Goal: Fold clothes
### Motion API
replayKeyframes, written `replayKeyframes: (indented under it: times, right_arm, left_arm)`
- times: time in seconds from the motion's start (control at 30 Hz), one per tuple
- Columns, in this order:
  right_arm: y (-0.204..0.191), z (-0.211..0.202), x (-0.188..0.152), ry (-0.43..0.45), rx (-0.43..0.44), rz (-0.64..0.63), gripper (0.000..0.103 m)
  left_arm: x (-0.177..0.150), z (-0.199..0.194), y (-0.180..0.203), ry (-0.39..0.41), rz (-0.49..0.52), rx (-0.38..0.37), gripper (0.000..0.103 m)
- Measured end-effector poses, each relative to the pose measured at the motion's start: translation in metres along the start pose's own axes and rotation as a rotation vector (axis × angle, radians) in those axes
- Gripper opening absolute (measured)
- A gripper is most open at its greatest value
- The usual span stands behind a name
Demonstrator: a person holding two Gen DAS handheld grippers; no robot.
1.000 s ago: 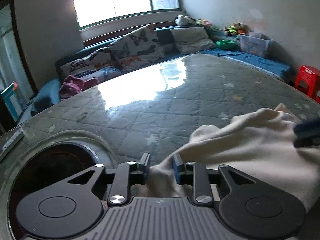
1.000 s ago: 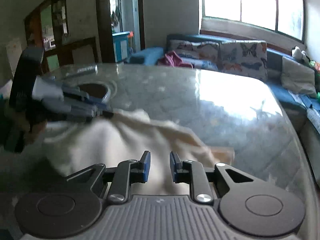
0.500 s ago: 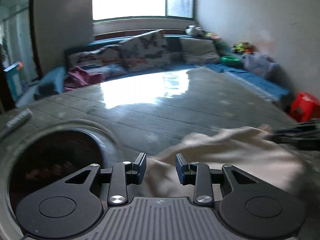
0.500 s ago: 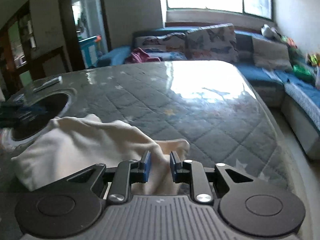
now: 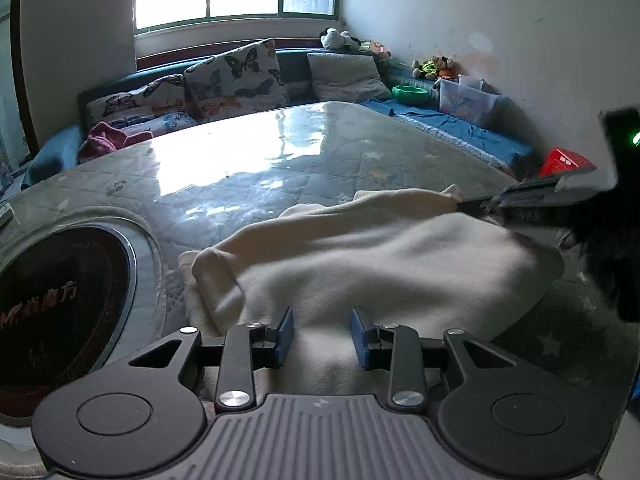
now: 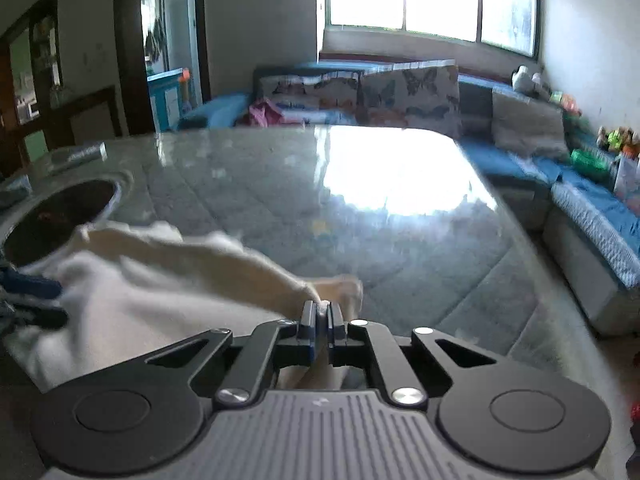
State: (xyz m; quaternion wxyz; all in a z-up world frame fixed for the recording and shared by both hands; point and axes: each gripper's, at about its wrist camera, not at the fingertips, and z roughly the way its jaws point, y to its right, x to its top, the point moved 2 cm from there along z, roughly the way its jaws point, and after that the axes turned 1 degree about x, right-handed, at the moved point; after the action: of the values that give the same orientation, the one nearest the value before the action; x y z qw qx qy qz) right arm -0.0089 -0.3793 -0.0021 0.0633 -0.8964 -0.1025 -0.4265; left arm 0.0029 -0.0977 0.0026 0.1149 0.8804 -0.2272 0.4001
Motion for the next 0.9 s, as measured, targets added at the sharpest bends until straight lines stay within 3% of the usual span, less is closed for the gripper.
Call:
replayKeyframes:
  times: [0.17, 0.3, 0.4, 0.53, 0.6, 0.9]
  right_arm:
    - [0.004, -0.014, 0.002, 0.048, -0.001, 0.031, 0.009]
    - [-0.012, -0.04, -0.001, 0.092, 0.075, -0.008, 0.009]
    - [-0.023, -0.042, -0.009, 0.074, 0.136, -0.028, 0.009]
    - [-0.019, -0.03, -0.016, 0.031, 0.141, -0.003, 0.009]
    - [-0.018, -0.032, -0.008, 0.026, 0.146, -0.003, 0.009]
    - [-0.033, 0.007, 0.043, 0.022, 0.207, -0.051, 0.009]
  left_arm:
    - [0.004, -0.004, -0.003, -0.005, -0.015, -0.013, 0.035]
    - [0.015, -0.004, -0.009, 0.017, -0.055, -0.023, 0.035]
    - [0.023, 0.003, -0.014, 0.024, -0.086, -0.015, 0.035]
    - [0.031, 0.021, -0.025, -0.002, -0.117, 0.01, 0.035]
    - [0.034, 0.028, -0.029, -0.019, -0.124, 0.035, 0.035]
    - [0.057, 0.044, -0.024, -0.011, -0.113, -0.007, 0.034]
